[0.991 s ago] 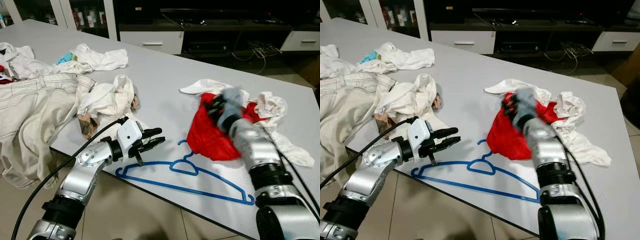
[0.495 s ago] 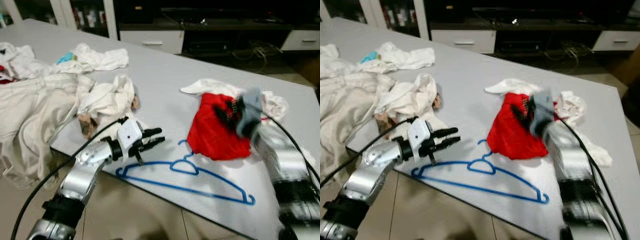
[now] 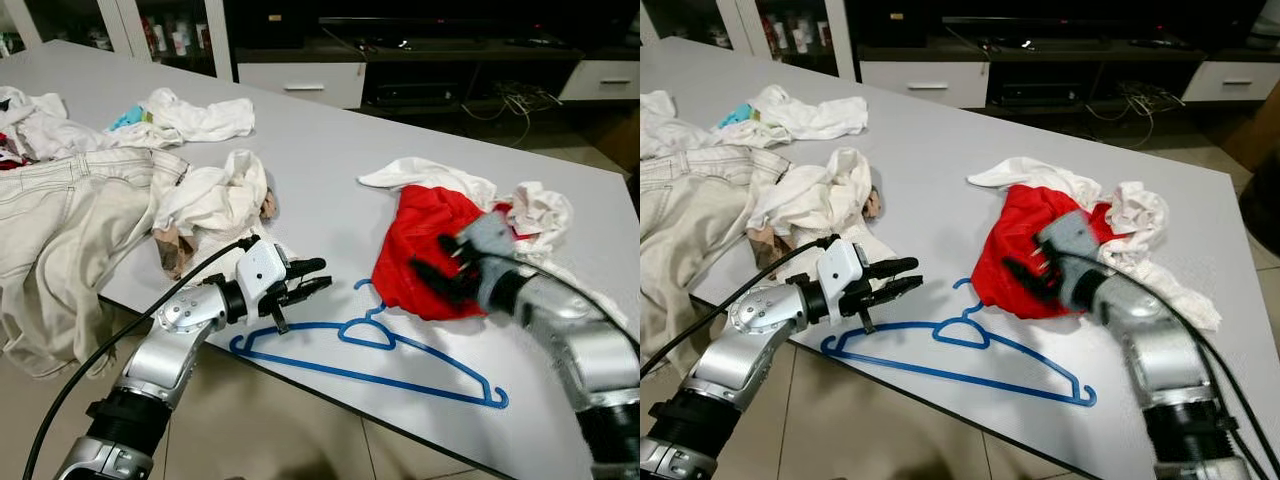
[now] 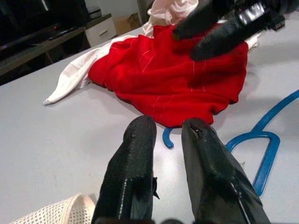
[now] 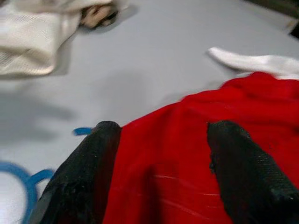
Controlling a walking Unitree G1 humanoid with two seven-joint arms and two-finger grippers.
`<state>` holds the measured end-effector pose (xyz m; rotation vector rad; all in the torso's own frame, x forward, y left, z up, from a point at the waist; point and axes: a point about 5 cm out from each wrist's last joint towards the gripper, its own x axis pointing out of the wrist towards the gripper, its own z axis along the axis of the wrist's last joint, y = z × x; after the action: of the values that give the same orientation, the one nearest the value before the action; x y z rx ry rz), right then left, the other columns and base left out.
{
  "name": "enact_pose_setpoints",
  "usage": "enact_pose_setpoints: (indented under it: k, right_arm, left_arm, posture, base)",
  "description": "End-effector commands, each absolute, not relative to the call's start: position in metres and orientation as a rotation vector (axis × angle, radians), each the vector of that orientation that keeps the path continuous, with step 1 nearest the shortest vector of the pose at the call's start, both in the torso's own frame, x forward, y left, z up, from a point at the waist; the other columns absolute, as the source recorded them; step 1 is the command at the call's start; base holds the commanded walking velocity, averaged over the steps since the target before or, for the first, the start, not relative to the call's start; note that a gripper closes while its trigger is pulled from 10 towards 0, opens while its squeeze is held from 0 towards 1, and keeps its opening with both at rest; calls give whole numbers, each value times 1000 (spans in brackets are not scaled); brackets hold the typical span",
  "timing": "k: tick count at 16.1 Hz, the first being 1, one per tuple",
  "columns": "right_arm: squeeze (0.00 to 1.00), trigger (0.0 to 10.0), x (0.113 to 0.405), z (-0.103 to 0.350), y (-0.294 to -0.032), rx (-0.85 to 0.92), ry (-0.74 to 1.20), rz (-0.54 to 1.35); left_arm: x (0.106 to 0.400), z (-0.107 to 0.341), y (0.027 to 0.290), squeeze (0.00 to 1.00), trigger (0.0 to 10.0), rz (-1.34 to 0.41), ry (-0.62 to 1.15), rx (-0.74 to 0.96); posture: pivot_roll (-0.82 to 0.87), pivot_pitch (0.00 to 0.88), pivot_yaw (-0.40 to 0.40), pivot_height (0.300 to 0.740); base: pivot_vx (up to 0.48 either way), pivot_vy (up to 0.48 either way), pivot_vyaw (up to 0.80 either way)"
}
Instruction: Hang hanger
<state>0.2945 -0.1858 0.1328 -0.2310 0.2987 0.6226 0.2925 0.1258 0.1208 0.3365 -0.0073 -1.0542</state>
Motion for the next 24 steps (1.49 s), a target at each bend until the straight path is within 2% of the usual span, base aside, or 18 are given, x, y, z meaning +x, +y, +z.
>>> enact_pose_setpoints:
  k: [1, 5, 11, 12, 13, 24]
  right_arm:
    - [0, 10000, 293, 135, -185, -262, 303, 626]
    - [0, 10000, 298, 122, -184, -377, 335, 547]
    - [0, 10000, 303, 112, -184, -401, 390, 485]
    - [0, 6235, 302, 109, -185, -393, 408, 479]
    - [0, 0, 303, 107, -186, -370, 411, 466]
    - [0, 0, 312, 115, -183, -470, 411, 547]
  left_arm:
    - [295, 126, 123, 0, 10000, -1073, -24, 357]
    - [278, 124, 115, 0, 10000, -1122, -96, 252]
    - [262, 96, 109, 0, 10000, -1087, -40, 134]
    - [262, 94, 110, 0, 10000, -1076, -34, 130]
    - [262, 93, 110, 0, 10000, -1067, -33, 135]
    - [272, 101, 107, 0, 10000, -1041, -68, 159]
  posture:
    - [-67, 0, -22, 740]
    - [-58, 0, -19, 740]
    - [-54, 0, -17, 740]
    - [-54, 0, -17, 740]
    - [-50, 0, -19, 740]
    - [-48, 0, -24, 740]
  base:
    - [0, 0, 0]
    - [0, 0, 0]
    - [0, 0, 0]
    - [0, 0, 0]
    - [0, 0, 0]
    - [0, 0, 0]
